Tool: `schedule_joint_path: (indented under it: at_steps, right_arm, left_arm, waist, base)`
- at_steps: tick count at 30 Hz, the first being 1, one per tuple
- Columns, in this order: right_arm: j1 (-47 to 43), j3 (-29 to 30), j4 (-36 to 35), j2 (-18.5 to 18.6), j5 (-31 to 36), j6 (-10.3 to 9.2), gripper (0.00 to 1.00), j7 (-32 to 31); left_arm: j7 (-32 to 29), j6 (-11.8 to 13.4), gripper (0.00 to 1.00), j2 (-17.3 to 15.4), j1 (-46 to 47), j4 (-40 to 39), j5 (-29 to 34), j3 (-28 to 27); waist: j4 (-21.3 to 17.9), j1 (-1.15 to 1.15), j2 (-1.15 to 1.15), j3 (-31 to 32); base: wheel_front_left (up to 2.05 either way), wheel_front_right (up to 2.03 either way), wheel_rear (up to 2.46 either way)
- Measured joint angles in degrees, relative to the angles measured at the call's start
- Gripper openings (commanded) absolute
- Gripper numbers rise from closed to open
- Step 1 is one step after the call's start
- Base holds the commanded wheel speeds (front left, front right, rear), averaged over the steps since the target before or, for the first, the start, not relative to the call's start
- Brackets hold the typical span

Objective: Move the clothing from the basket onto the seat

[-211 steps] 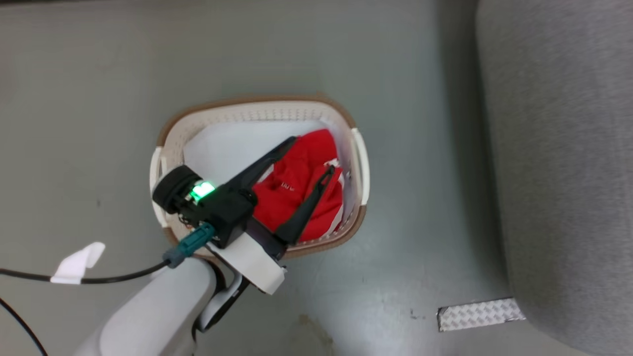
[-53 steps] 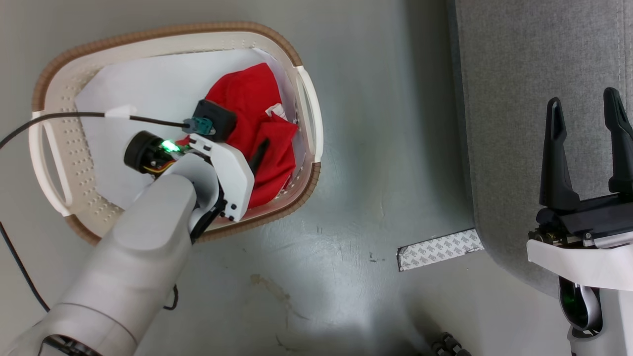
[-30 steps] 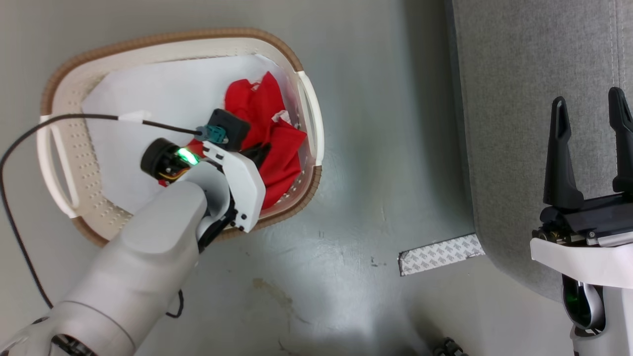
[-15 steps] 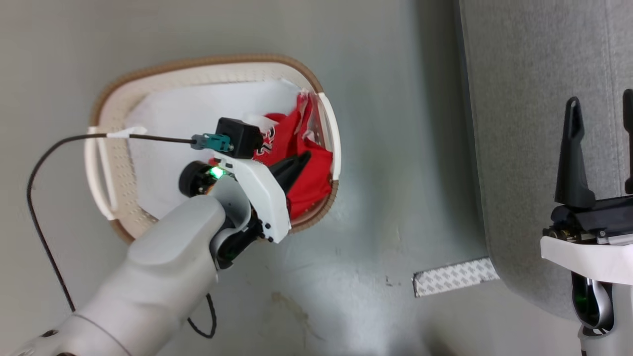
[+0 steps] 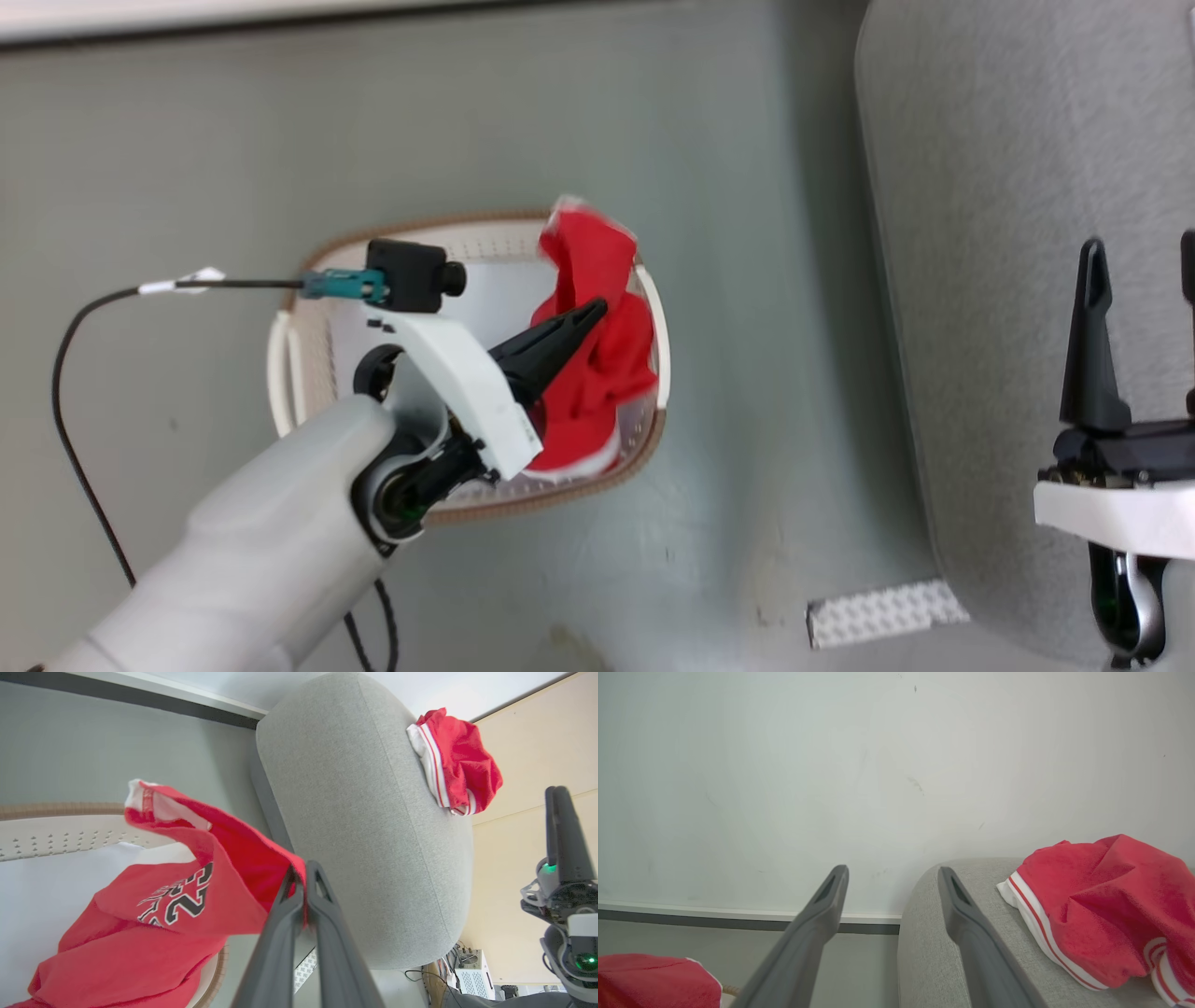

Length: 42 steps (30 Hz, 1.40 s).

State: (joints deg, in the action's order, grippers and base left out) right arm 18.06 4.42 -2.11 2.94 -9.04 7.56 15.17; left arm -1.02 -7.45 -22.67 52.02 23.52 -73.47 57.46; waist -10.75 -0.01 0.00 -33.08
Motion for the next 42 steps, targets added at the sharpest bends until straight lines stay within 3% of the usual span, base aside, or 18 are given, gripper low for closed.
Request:
schedule_joint_path:
  at_steps: [8, 16, 28, 34, 42]
  right_arm:
    - [-3.3, 0.9, 1.9, 0.0, 0.5, 0.00, 1.00, 0.0]
    - [-5.7, 1.0, 3.4, 0.0, 0.5, 0.00, 1.00, 0.0]
    - [-10.8, -1.5, 7.9, 0.0, 0.6, 0.00, 1.00, 0.0]
    - [-12.9, -6.2, 9.3, 0.0, 0.5, 0.00, 1.00, 0.0]
    - [-9.7, -20.1, 8.8, 0.7, -1.4, 0.00, 1.00, -0.3]
  left_arm:
    - [1.0, 0.3, 0.00, -3.2, -3.0, -6.7, -4.1, -2.5]
    - [2.6, 3.5, 0.00, -5.3, -4.2, -11.8, -6.6, -5.7]
    - [7.3, 6.9, 0.00, -5.3, -9.1, -13.4, -8.9, -8.4]
    - [8.1, 8.1, 0.00, -5.6, -12.1, -15.0, -9.7, -8.2]
    - [7.3, 9.8, 0.00, -5.9, -12.4, -18.0, -8.5, -6.6]
  waist:
    - [0.9, -0.01, 0.00, 8.3]
    - [1.7, -0.01, 0.00, 16.4]
    - [2.5, -0.01, 0.00, 27.4]
    - [3.0, -0.01, 0.00, 32.4]
    - [3.9, -0.01, 0.00, 33.4]
  base:
    - [0.00, 0.00, 0.00]
    - [0.00, 0.00, 0.00]
    - [0.00, 0.00, 0.00]
    - [0.00, 0.00, 0.00]
    - [0.00, 0.00, 0.00]
